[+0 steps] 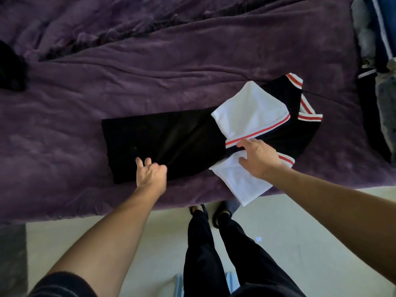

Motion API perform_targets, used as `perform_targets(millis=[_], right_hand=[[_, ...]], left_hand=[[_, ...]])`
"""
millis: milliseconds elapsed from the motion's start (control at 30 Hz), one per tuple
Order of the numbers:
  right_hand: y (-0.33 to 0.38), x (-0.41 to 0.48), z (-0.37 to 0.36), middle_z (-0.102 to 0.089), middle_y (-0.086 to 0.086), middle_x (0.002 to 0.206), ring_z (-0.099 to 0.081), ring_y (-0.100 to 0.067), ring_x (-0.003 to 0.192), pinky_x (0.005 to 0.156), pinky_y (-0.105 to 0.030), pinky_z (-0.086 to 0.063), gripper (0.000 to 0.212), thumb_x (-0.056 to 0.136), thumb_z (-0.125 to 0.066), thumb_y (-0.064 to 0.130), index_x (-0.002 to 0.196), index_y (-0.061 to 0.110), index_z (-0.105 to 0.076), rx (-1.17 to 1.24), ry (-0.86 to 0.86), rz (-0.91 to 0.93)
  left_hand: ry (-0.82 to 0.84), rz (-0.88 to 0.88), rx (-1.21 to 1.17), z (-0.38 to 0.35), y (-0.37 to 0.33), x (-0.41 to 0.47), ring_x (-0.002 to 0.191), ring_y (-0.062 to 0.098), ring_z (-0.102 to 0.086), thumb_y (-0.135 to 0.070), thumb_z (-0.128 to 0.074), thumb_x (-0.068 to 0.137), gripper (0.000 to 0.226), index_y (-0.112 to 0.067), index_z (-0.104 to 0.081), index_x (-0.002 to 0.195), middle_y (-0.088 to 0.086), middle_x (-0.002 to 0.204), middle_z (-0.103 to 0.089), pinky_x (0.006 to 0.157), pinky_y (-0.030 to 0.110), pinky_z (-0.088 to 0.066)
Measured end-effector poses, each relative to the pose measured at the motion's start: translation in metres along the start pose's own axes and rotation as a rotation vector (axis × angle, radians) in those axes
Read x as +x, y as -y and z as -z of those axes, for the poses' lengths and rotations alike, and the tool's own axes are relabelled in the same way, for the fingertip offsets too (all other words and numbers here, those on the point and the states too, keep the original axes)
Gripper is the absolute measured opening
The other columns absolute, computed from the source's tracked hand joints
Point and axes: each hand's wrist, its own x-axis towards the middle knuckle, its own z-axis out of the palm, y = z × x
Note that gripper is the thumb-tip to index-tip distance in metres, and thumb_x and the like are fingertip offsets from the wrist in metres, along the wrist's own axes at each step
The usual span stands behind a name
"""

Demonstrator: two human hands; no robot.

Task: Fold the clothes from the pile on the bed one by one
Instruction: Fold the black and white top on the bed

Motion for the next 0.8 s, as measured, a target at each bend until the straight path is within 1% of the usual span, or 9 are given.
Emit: perform_targets(millis=[133,267,400,467,533,600,667,733,800], right_hand=[[0.034,0.009,-0.015,-0.024,-0.005,0.154,-0.025,-0.027,0.138,0.1,-0.039,-0.039,0.063,0.087,-0.059,0.019,0.144,0.024,-0.035,-0.274,-0.059,0.281],[0.046,0.019,-0.024,-0.018,-0.004,0.156,-0.025,-0.027,0.138,0.101,-0.038,-0.04,0.07,0.086,-0.059,0.016,0.147,0.026,-0.028,-0.344,0.031,0.246],[0.036,0.01,-0.034,-0.013,-0.005,0.158,-0.016,-0.025,0.144,0.103,-0.038,-0.037,0.064,0.089,-0.058,0.024,0.146,0.025,-0.031,-0.42,0.152,0.197],[0.032,0.0,-0.038,-0.024,-0.006,0.153,-0.027,-0.026,0.138,0.102,-0.038,-0.04,0.055,0.09,-0.056,0.034,0.142,0.024,-0.04,-0.399,0.092,0.2],[0.028,-0.009,-0.042,-0.039,-0.003,0.142,-0.041,-0.026,0.126,0.097,-0.04,-0.043,0.06,0.085,-0.059,0.051,0.137,0.025,-0.047,-0.326,0.076,0.145],[0.026,-0.016,-0.045,-0.046,-0.001,0.133,-0.048,-0.026,0.118,0.093,-0.04,-0.044,0.07,0.075,-0.063,0.057,0.135,0.025,-0.046,-0.332,0.194,0.043],[0.025,-0.025,-0.047,-0.054,-0.002,0.122,-0.054,-0.025,0.11,0.091,-0.038,-0.045,0.05,0.08,-0.062,0.04,0.125,0.021,-0.051,-0.428,0.278,-0.012],[0.024,-0.035,-0.038,-0.062,-0.003,0.114,-0.059,-0.025,0.103,0.09,-0.035,-0.045,0.025,0.088,-0.052,0.02,0.113,0.02,-0.057,-0.499,0.257,-0.019],[0.025,-0.042,-0.017,-0.064,-0.006,0.111,-0.061,-0.027,0.102,0.085,-0.032,-0.044,0.025,0.09,-0.047,0.013,0.11,0.02,-0.06,-0.51,0.251,-0.045]], left_hand=[[-0.177,0.19,-0.096,-0.009,0.045,-0.005,0.109,0.023,-0.053,-0.017,-0.06,0.08,0.028,-0.024,-0.06,0.107,0.0,0.103,-0.066,0.1,0.043,-0.03],[-0.438,0.288,-0.224,-0.022,0.086,-0.005,0.085,0.035,-0.06,-0.005,-0.07,0.07,0.031,-0.009,-0.058,0.099,0.013,0.09,-0.062,0.08,0.042,-0.038],[-0.161,0.289,-0.191,-0.052,0.079,-0.019,0.099,0.03,-0.054,-0.011,-0.069,0.076,0.041,-0.016,-0.05,0.112,0.01,0.111,-0.049,0.075,0.04,-0.044],[-0.037,0.313,-0.278,-0.065,0.072,-0.02,0.104,0.029,-0.053,-0.017,-0.065,0.081,0.04,-0.016,-0.046,0.115,0.009,0.117,-0.043,0.072,0.037,-0.046],[0.006,0.332,-0.371,-0.064,0.068,-0.016,0.106,0.031,-0.054,-0.021,-0.061,0.085,0.038,-0.015,-0.043,0.118,0.01,0.121,-0.041,0.074,0.038,-0.046],[-0.068,0.261,-0.39,-0.052,0.059,-0.01,0.104,0.031,-0.054,-0.023,-0.06,0.085,0.038,-0.014,-0.042,0.117,0.011,0.119,-0.042,0.07,0.038,-0.044],[-0.186,0.124,-0.398,-0.034,0.043,-0.005,0.104,0.03,-0.052,-0.022,-0.06,0.084,0.037,-0.015,-0.042,0.116,0.011,0.118,-0.042,0.069,0.039,-0.045],[-0.26,-0.031,-0.377,-0.016,0.022,0.0,0.107,0.029,-0.048,-0.022,-0.058,0.085,0.035,-0.018,-0.045,0.117,0.009,0.12,-0.041,0.077,0.038,-0.046],[-0.261,-0.154,-0.352,-0.002,-0.001,0.005,0.111,0.028,-0.045,-0.024,-0.056,0.086,0.034,-0.02,-0.048,0.119,0.007,0.124,-0.042,0.088,0.038,-0.041]])
